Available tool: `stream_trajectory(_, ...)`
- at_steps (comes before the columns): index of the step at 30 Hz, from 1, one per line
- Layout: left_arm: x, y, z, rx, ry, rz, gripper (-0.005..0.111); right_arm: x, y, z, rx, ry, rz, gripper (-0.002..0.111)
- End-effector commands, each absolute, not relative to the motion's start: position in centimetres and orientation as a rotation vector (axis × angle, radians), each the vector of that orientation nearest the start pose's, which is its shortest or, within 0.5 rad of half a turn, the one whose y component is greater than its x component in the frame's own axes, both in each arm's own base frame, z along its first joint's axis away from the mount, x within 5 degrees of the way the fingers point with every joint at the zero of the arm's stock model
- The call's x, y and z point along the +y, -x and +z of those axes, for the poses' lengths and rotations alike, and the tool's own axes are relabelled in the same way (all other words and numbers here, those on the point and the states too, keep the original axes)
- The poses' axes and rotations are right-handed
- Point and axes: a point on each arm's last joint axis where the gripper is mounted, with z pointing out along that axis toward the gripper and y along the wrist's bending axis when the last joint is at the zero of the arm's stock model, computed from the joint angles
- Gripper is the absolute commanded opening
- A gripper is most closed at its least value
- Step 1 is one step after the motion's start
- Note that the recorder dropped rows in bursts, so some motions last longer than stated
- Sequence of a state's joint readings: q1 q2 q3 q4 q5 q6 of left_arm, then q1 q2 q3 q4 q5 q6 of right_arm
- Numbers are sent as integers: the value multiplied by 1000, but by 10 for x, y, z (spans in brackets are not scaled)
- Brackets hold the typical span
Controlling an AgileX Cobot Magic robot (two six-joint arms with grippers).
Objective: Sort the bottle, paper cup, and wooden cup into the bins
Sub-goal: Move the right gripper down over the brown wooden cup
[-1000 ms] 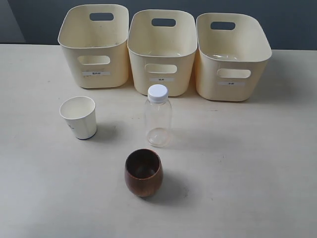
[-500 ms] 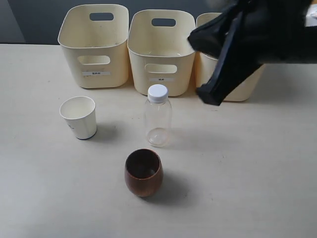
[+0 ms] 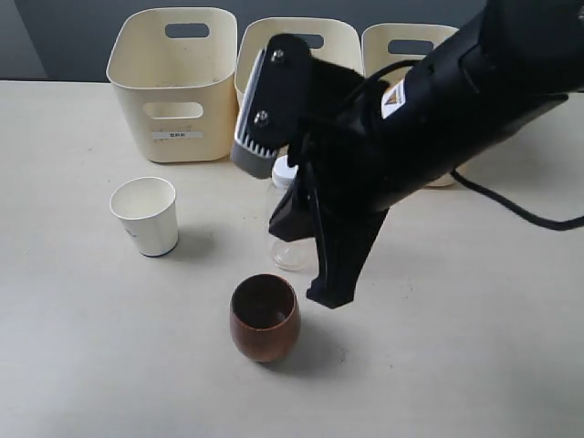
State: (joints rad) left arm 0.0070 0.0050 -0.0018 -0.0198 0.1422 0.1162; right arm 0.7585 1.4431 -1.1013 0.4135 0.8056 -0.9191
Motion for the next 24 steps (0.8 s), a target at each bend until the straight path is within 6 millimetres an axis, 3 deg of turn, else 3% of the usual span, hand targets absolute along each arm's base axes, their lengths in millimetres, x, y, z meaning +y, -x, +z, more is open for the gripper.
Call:
stream_trajectory(1,0,-56,201,1617,-78,83,0,231,-201,275,1983,1828,477,-1)
stream_trajectory(12,0,-56,201,1617,-78,83,0,249,-220,230,2100,1886,489,-1)
stream_trajectory(24,0,-56,201,1617,-78,83,0,254,-225,217,2119,1871,501,-1)
